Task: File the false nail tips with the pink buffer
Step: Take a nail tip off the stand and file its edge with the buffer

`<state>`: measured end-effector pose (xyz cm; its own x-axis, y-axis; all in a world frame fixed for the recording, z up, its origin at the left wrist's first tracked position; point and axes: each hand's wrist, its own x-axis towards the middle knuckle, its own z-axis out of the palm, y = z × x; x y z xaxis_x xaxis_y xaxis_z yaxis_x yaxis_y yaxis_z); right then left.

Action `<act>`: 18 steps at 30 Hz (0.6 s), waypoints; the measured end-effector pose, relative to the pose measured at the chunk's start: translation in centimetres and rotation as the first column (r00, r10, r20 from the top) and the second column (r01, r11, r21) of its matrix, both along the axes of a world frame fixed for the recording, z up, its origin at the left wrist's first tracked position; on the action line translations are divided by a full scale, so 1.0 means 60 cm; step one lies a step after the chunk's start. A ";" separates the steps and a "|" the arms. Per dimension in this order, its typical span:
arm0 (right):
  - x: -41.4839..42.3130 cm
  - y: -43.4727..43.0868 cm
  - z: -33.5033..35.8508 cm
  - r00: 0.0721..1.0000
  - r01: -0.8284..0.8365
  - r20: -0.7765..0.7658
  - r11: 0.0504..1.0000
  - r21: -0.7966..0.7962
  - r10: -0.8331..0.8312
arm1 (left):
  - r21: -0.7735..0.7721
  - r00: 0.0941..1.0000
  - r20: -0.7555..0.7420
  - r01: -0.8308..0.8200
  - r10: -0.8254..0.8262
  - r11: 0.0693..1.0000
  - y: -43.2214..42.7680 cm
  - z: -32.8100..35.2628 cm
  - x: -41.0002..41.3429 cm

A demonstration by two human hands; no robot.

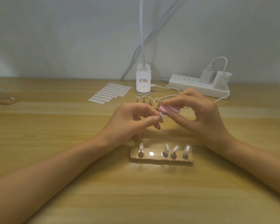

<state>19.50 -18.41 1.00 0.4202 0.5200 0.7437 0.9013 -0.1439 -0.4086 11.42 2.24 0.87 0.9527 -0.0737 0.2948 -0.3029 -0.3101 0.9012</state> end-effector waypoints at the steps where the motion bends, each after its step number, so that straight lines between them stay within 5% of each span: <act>1: -0.002 0.000 0.002 1.000 -0.005 -0.006 1.000 0.006 0.005 | -0.010 1.000 -0.004 -0.002 0.002 1.000 0.000 0.000 0.001; 6: -0.015 0.004 0.002 0.991 -0.070 0.109 0.993 -0.097 0.081 | -0.008 1.000 -0.022 0.000 0.000 1.000 0.001 -0.001 0.002; 18: -0.016 0.005 0.002 0.991 -0.050 0.120 0.995 -0.083 0.059 | 0.012 0.999 -0.026 0.027 -0.027 1.000 -0.001 0.001 0.001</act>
<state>18.54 -18.09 1.13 0.2986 0.5994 0.7427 0.9510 -0.1211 -0.2846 11.47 2.19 0.96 0.9576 -0.1031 0.2689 -0.2878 -0.3136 0.9049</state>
